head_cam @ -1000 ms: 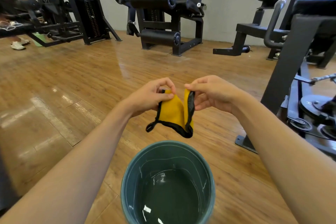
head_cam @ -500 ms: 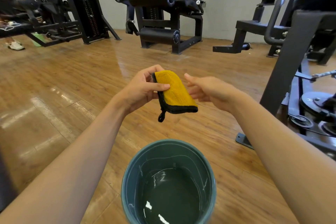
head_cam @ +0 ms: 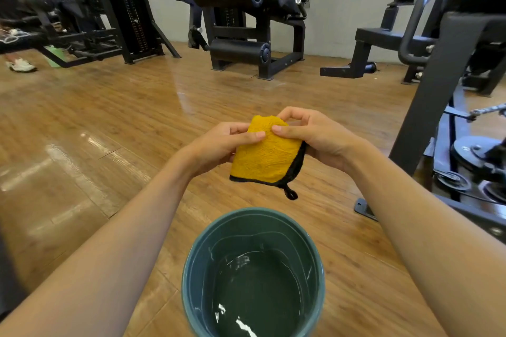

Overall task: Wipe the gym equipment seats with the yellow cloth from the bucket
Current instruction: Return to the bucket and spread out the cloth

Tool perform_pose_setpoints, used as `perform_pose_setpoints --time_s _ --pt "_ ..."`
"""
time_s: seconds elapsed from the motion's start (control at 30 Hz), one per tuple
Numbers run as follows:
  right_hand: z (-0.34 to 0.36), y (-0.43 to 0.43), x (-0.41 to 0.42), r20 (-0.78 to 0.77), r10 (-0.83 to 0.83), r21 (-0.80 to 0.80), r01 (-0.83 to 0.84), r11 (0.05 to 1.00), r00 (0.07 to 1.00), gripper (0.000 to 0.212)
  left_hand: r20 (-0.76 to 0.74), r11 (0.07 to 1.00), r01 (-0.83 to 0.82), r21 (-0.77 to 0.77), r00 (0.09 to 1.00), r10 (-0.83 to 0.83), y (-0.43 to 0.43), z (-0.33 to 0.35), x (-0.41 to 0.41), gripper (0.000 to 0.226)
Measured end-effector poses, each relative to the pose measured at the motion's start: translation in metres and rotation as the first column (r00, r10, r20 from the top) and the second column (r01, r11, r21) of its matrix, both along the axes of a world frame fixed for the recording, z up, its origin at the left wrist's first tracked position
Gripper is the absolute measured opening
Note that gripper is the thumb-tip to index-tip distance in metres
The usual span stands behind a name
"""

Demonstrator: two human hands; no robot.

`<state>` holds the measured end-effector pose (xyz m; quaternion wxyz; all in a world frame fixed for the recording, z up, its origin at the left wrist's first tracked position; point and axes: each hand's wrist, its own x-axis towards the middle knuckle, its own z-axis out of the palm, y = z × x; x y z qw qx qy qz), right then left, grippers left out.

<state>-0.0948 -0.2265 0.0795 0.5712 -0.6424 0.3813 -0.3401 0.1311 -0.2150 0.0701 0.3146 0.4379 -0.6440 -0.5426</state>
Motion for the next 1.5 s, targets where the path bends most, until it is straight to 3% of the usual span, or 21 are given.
perform_pose_setpoints --time_s 0.1,0.2,0.33,0.43,0.5,0.63,0.73,0.93,1.13,1.23,1.37,1.5 --pt "0.001 -0.002 0.003 -0.007 -0.054 0.048 0.054 0.997 0.999 0.026 -0.092 0.999 -0.007 -0.041 0.996 0.004 0.001 0.003 -0.007 0.038" --pt "-0.005 -0.004 0.002 0.035 -0.140 0.204 0.131 0.970 0.989 0.029 -0.191 0.995 -0.077 -0.057 0.979 0.065 0.000 -0.001 -0.012 0.037" --pt "-0.016 0.000 -0.003 -0.009 -0.078 0.310 0.077 0.947 0.997 0.039 -0.270 0.993 -0.099 -0.069 0.960 0.077 0.000 -0.006 -0.020 0.018" --pt "-0.020 -0.005 -0.009 0.060 -0.100 0.329 0.075 0.941 0.993 0.033 -0.125 0.977 -0.159 -0.142 0.982 0.141 -0.002 -0.008 -0.023 0.016" --pt "-0.022 -0.008 -0.013 0.016 -0.136 0.336 0.122 0.934 0.991 0.028 -0.026 0.960 -0.234 -0.150 0.972 0.233 -0.004 -0.019 -0.030 0.026" --pt "-0.048 -0.013 -0.027 -0.266 -0.179 0.363 0.270 0.892 0.947 0.033 -0.007 0.909 -0.401 0.111 0.915 0.404 0.011 -0.066 -0.068 0.029" --pt "-0.073 -0.007 -0.044 -0.358 -0.024 0.477 0.205 0.855 0.934 0.038 0.032 0.854 -0.418 0.309 0.902 0.430 0.030 -0.095 -0.090 0.023" --pt "-0.127 0.018 -0.059 -0.276 0.215 0.641 0.013 0.767 0.937 0.030 0.030 0.801 -0.325 0.503 0.933 0.359 0.067 -0.129 -0.094 0.037" --pt "-0.156 0.022 -0.060 -0.171 0.186 0.676 -0.022 0.737 0.968 0.047 0.127 0.741 -0.452 0.497 0.882 0.453 0.083 -0.150 -0.096 0.037" --pt "-0.167 0.021 -0.064 -0.118 0.183 0.706 -0.047 0.707 0.976 0.051 0.054 0.703 -0.441 0.557 0.865 0.499 0.085 -0.156 -0.099 0.033" --pt "-0.170 0.026 -0.067 -0.066 0.253 0.715 -0.131 0.687 0.965 0.033 -0.017 0.705 -0.385 0.596 0.872 0.490 0.091 -0.161 -0.104 0.034" --pt "-0.169 0.026 -0.062 -0.080 0.268 0.727 -0.128 0.675 0.960 0.032 -0.048 0.694 -0.348 0.630 0.875 0.483 0.094 -0.165 -0.106 0.033"
